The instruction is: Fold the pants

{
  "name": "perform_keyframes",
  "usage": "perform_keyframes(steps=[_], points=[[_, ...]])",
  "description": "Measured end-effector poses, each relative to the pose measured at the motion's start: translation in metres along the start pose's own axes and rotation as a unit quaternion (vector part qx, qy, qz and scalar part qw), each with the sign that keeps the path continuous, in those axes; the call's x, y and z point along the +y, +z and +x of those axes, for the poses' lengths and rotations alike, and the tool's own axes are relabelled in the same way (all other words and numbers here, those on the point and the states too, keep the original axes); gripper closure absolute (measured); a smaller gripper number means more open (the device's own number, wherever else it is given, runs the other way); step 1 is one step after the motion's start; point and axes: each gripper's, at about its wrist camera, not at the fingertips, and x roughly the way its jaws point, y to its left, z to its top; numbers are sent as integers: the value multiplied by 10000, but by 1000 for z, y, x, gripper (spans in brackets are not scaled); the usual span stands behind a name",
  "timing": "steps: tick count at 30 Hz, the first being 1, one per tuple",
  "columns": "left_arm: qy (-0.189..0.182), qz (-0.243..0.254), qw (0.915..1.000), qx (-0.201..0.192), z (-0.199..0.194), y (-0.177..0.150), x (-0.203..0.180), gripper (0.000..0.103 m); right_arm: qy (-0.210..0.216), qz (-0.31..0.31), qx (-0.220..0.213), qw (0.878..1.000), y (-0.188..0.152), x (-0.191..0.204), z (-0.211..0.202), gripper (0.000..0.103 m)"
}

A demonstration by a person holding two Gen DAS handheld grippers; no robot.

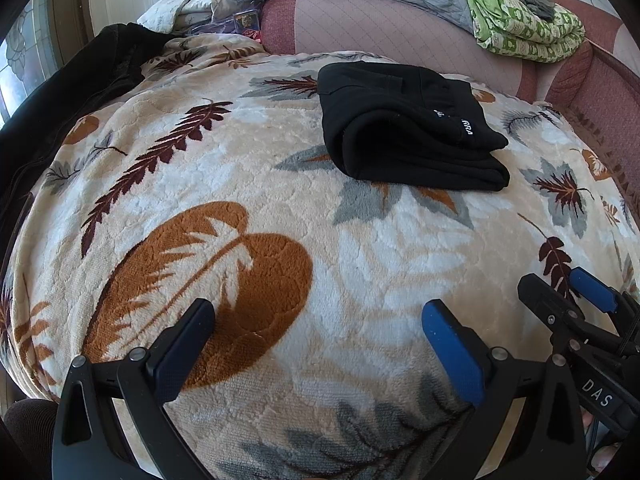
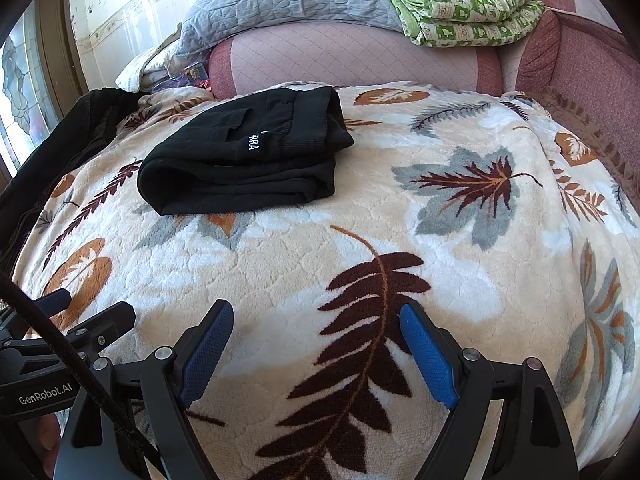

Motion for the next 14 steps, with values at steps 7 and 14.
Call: perform_keyframes(steps=[7,14], points=[[-73,79,9999,-43,0,-1,-2,0,-5,1,-3,10000,0,1,0,14],[12,121,9999,-89,-4,-3,0,0,-22,-93,-31,9999,-1,1,0,14]])
